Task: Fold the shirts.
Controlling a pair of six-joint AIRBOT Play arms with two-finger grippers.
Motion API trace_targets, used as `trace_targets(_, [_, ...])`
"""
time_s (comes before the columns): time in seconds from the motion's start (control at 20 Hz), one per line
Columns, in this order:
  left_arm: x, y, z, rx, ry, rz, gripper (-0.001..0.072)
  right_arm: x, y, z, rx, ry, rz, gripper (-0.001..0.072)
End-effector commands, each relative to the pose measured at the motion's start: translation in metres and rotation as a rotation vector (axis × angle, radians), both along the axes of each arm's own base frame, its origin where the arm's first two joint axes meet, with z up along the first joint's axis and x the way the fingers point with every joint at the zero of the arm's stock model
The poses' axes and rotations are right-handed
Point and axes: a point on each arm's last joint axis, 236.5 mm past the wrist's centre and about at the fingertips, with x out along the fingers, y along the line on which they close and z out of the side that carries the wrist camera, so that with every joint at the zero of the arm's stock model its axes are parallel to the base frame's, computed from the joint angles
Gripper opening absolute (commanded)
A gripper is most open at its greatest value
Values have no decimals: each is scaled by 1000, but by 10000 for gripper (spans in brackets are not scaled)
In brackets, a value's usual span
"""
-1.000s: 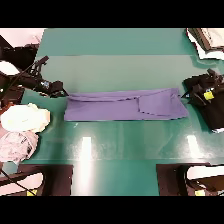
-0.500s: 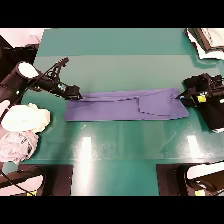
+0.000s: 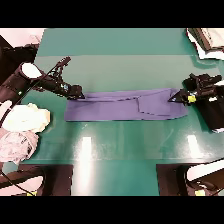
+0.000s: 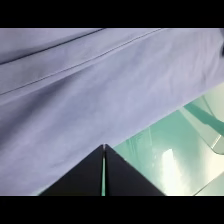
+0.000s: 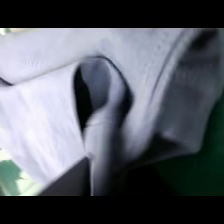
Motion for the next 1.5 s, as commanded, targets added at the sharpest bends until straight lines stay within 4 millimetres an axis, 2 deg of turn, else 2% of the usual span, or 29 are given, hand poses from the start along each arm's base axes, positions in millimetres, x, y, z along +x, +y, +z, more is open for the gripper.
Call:
trace_targets(0.0, [0, 0, 0, 0, 2, 1, 26, -2, 14, 9, 32, -34, 59, 15])
trace_targets(0.1, [1, 0, 0, -8, 18, 33, 26, -1, 14, 18, 25, -52, 64, 14])
trace_targets(0.2, [11, -8, 2, -23, -4, 75, 25, 2, 14, 39, 2, -96, 57, 12])
trace_targets(0.35, [18, -41, -6, -26, -38, 34, 25, 6, 26, 82, -18, -120, 35, 12])
trace_targets(0.45, [17, -72, -20, -20, -10, -34, 25, 11, 42, 123, -35, -176, 64, 11])
trace_targets(0.55, [21, -104, -32, -20, -4, -97, 25, 18, 63, 165, -51, -237, 90, 11])
trace_targets(0.7, [29, -152, -43, -25, -17, -178, 25, 19, 105, 214, -62, -328, 182, 11])
trace_targets(0.85, [37, -187, -53, -34, -32, -231, 25, 20, 151, 250, -59, -415, 263, 11])
trace_targets(0.95, [42, -200, -62, -37, -34, -243, 26, 18, 183, 265, -48, -453, 327, 11])
trace_targets(1.1, [46, -205, -76, -45, -17, -230, 26, 17, 225, 282, -29, -508, 402, 11])
trace_targets(1.25, [52, -201, -78, -41, -26, -216, 26, 16, 259, 287, -15, -524, 459, 11])
trace_targets(1.35, [52, -184, -80, -27, 19, -219, 25, 13, 277, 280, -2, -518, 487, 11])
trace_targets(1.45, [54, -155, -78, 12, 61, -228, 24, 7, 290, 264, 5, -485, 503, 11])
